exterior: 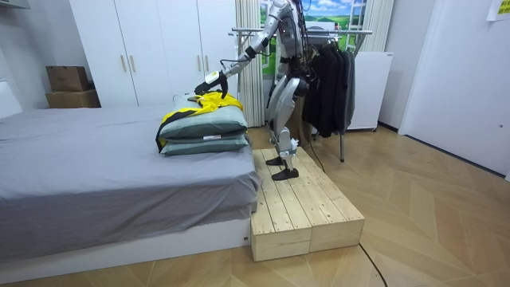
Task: Hang clothes
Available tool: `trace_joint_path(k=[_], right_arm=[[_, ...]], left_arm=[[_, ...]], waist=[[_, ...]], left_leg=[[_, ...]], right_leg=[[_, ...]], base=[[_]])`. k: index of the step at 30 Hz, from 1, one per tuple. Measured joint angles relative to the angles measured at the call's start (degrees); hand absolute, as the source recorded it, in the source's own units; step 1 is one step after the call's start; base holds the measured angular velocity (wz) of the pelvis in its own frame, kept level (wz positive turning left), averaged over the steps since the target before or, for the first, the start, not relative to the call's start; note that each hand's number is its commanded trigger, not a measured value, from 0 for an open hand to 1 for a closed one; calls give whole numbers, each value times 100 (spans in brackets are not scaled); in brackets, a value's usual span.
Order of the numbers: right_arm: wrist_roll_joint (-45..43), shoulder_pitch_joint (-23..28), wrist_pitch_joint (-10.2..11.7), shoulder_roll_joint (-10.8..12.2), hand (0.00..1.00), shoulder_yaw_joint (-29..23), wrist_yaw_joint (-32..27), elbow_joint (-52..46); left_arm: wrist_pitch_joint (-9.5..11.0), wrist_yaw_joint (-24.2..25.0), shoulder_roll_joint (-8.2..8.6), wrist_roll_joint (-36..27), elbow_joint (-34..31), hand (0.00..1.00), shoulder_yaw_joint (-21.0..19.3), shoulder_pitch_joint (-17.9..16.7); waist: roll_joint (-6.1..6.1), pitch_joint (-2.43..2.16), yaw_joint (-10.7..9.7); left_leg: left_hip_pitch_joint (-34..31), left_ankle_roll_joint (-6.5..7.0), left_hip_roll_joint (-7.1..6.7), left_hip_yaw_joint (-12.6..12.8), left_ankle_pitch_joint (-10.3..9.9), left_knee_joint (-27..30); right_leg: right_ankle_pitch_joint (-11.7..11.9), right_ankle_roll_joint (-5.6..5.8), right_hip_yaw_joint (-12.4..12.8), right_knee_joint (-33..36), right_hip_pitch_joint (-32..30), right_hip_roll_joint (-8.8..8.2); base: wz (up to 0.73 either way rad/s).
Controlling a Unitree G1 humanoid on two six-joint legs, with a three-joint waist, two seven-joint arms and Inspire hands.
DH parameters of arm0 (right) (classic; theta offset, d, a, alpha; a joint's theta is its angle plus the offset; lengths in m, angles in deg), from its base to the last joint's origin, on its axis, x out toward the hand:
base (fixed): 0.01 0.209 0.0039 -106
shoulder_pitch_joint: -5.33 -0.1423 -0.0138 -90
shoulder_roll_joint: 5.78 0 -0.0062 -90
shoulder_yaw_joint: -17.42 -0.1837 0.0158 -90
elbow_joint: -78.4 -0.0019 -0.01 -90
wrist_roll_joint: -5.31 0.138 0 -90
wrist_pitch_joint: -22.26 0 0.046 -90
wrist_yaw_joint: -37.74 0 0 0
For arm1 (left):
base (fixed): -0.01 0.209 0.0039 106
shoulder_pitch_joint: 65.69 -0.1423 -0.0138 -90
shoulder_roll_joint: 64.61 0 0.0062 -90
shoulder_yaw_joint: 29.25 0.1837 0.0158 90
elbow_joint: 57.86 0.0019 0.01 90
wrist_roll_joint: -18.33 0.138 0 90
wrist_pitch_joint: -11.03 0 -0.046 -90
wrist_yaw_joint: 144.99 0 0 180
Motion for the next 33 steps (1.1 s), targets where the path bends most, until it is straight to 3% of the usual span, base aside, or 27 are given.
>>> trace_joint_path(k=[6, 12, 22, 29, 33], right_arm=[[3, 51, 7, -14, 0, 31, -34, -504], [10, 246, 4, -53, 0, 42, -169, -1089], [1, 244, -34, -63, 0, 114, -364, -1093], [64, 280, -36, -4, 0, 205, -639, -1094], [103, 278, -40, 45, 0, 323, -687, -1089]], left_arm=[[38, 1, -144, -3, 143, 0, 154, 37], [28, 0, -164, -119, 150, 0, 155, 119], [-51, -207, -277, -339, 419, 0, 70, 160], [-43, -470, -449, -398, 584, 0, 66, 165], [-43, -628, -496, -395, 605, 0, 60, 165]], waist=[[32, 16, -86], [85, 34, -92], [74, 32, -86], [71, 30, -51], [60, 26, 72]], left_leg=[[-223, 28, 24, 1, -77, 231], [-460, 60, -2, -9, -99, 403], [-400, 61, -12, 85, -111, 438], [-461, 18, 95, 64, -164, 581], [-472, -10, 184, 73, -260, 737]], right_leg=[[-38, -7, -2, 179, -206, -10], [-78, 8, -2, 379, -442, -61], [-121, 9, 91, 535, -485, -80], [-121, -10, 90, 547, -494, 30], [-146, -55, 99, 626, -492, 94]], base=[[0], [2], [-3], [-4], [-7]])
